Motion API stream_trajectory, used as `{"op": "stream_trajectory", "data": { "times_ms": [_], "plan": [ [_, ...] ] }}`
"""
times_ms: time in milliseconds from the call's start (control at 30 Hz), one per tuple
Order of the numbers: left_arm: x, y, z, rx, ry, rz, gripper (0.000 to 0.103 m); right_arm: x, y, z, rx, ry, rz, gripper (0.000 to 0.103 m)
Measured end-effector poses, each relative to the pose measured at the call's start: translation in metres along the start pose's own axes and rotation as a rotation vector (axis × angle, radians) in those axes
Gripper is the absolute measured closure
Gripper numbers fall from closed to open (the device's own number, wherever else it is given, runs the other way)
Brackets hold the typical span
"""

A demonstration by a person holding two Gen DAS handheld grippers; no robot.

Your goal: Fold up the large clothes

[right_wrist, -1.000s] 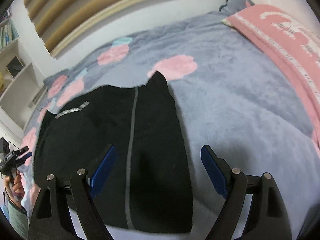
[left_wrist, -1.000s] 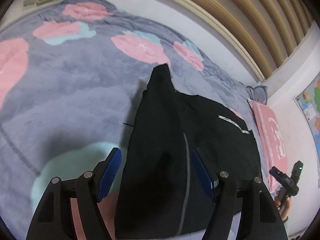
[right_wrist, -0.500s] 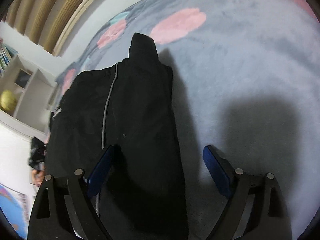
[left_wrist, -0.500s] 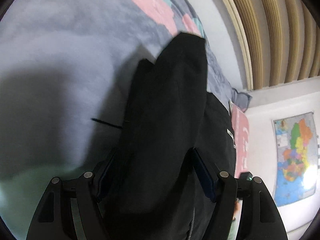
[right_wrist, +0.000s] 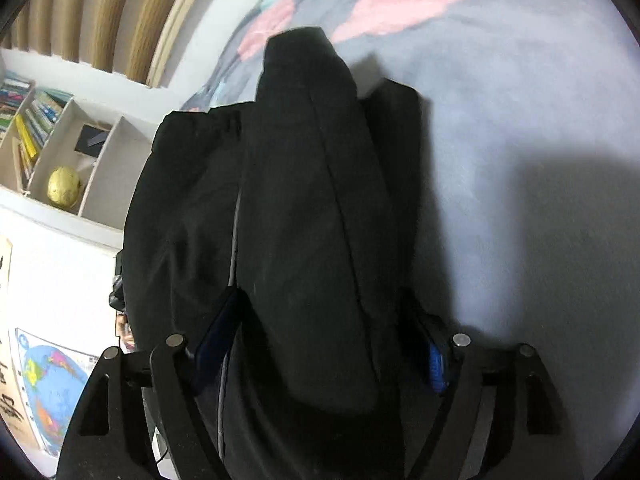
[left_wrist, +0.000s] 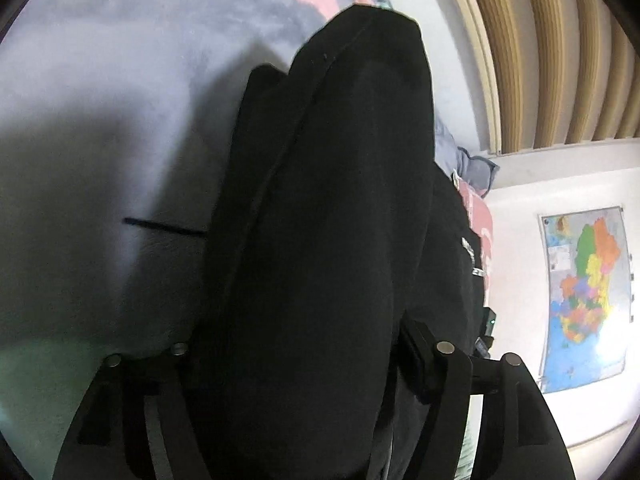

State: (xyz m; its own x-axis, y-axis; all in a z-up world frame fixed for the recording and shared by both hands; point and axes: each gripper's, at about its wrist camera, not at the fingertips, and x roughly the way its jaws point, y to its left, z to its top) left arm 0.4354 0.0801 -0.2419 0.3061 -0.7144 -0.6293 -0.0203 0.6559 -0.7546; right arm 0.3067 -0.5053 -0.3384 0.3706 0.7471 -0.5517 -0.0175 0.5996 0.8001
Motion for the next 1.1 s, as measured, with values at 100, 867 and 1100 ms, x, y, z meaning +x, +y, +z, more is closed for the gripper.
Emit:
{"op": "stream_trajectory", "data": {
  "times_ms": [100, 867, 1100],
  "plan": [
    [-0.006, -0.017, -0.009, 0.070, -0.041, 0.039, 0.049, 0.001, 0.015, 0.002, -0.055, -0.012, -0.011, 0.038],
    [-0.183, -0.132, -0.228, 0.325, -0.193, -0.112, 0.069, -0.170, 0.193, -0.183, -0.294, -0.205, -0.095, 0.070],
    [-0.131, -0.050, -0.255, 0.129, -0.081, -0.029, 0.064, -0.119, 0.105, -0.199, -0.100, -0.097, -0.209, 0.069]
  ]
}}
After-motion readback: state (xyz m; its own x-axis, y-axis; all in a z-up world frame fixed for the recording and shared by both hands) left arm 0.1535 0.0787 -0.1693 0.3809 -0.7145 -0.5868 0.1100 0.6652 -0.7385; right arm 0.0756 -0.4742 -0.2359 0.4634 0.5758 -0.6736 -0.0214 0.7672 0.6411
